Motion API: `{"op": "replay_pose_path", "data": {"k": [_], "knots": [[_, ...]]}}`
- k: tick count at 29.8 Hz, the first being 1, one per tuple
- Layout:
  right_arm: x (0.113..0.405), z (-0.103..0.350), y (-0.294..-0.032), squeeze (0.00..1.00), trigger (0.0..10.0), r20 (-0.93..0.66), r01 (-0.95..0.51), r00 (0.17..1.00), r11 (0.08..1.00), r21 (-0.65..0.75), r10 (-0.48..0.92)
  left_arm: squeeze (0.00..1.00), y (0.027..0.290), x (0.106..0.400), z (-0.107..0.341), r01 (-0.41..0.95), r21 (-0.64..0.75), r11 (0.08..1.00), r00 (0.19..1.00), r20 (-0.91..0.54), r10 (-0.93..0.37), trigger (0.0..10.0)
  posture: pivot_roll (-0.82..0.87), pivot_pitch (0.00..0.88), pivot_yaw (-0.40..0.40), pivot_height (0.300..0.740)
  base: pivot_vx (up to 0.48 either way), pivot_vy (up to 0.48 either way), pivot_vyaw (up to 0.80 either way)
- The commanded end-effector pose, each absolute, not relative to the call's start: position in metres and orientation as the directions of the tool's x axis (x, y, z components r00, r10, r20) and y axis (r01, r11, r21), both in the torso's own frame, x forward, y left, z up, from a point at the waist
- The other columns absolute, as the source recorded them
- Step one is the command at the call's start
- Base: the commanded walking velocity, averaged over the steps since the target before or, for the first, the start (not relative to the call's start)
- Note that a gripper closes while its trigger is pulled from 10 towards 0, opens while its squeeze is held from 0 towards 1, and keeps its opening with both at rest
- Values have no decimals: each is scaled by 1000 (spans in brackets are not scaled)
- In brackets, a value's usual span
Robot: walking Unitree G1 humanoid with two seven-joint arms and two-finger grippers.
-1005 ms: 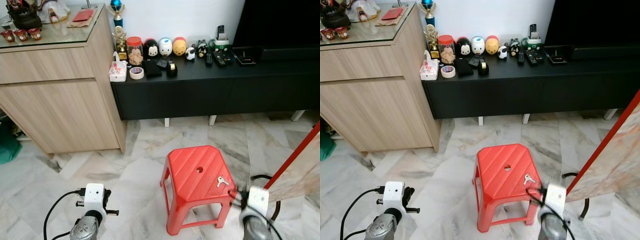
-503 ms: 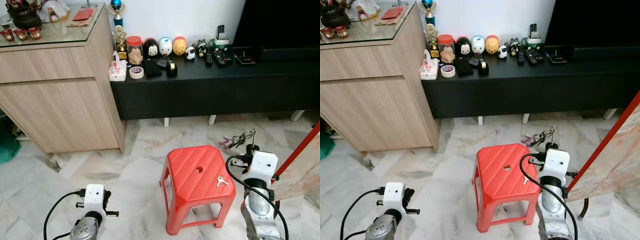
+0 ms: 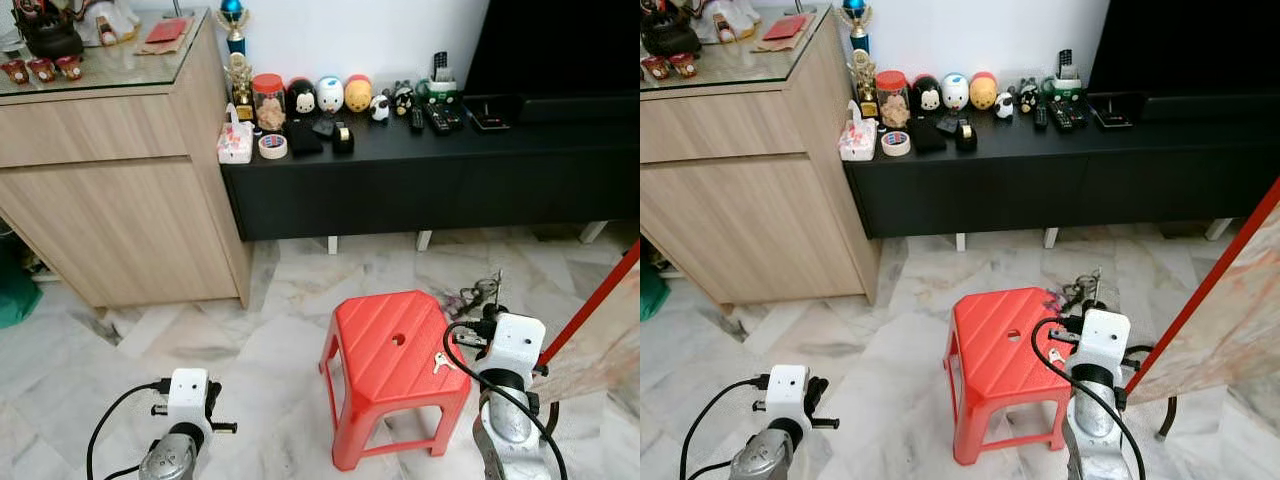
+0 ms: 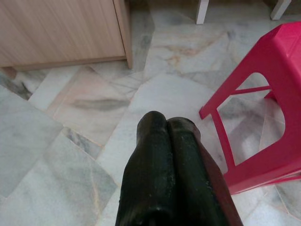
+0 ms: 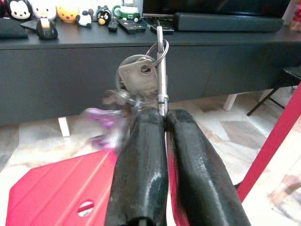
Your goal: Hang keys on a hook
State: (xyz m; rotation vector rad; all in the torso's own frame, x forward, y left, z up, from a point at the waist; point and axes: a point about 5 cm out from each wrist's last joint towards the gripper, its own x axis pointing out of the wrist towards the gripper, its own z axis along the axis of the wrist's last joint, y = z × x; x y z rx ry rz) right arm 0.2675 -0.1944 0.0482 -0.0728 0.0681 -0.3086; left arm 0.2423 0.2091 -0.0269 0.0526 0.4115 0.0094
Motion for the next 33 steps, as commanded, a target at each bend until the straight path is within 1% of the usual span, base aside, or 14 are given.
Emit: {"op": "replay_pose_path", "data": {"k": [1,10,12,18,28,33], "knots": [[266,50,-194,0,10000,-61,300,951,952,-64,-304,0,206,243,-26,12,59,998,924,-383,11,10000,-8,0,7,740,0,0,0],[267,49,-190,0,10000,-84,283,954,957,-64,-288,0,202,248,-19,39,79,996,942,-335,-10,10000,-6,0,7,740,0,0,0],[267,49,-189,0,10000,-87,276,956,959,-61,-280,0,201,249,-18,42,83,996,945,-328,-13,10000,-6,0,6,740,0,-296,0],[268,50,-189,0,10000,-90,271,957,961,-59,-276,0,200,250,-17,45,85,995,947,-320,-15,10000,-4,2,1,740,0,-399,0],[272,50,-184,0,10000,-112,223,967,973,-53,-228,0,199,251,-17,41,83,996,946,-324,-12,10000,-4,23,-6,740,0,-451,0],[274,49,-181,0,10000,-138,182,973,982,-55,-188,0,205,249,-17,31,83,996,944,-331,-2,10000,-6,28,-8,740,0,-480,0]]}}
